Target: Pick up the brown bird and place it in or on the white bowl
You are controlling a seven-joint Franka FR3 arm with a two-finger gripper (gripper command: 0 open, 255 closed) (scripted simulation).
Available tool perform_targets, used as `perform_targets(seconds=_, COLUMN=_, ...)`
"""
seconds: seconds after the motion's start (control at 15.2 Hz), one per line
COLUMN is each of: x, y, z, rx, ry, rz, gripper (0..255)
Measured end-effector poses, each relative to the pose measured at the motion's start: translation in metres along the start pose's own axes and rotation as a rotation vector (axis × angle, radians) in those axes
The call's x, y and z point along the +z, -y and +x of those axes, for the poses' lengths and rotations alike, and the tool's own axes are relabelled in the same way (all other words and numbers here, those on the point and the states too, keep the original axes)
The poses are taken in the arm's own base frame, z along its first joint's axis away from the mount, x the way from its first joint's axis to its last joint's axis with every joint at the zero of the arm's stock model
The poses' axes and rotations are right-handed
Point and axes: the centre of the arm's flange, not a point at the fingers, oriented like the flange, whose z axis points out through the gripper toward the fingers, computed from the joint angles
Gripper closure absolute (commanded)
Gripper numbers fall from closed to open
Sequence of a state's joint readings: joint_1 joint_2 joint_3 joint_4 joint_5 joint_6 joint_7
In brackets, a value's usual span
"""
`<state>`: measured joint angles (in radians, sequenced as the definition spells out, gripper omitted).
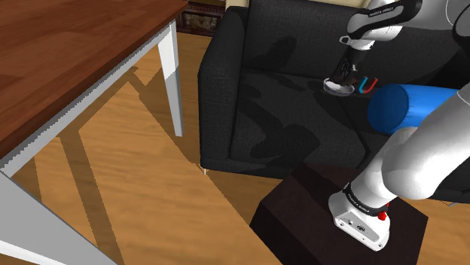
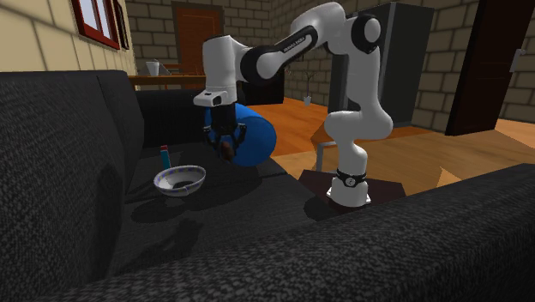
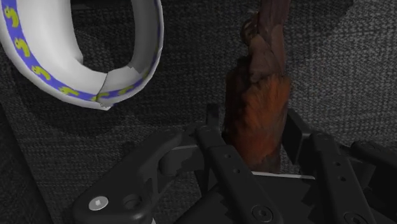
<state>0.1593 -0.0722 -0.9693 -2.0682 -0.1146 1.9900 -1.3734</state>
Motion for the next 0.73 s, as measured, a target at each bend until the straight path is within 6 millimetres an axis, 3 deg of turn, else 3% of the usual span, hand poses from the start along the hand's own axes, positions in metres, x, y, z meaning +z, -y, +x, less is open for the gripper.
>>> perform_targets(seconds=0.73, x=-0.002, y=-0.141, z=-0.051, rx=-0.001, ry=0.002, rz=-0.005, gripper=255)
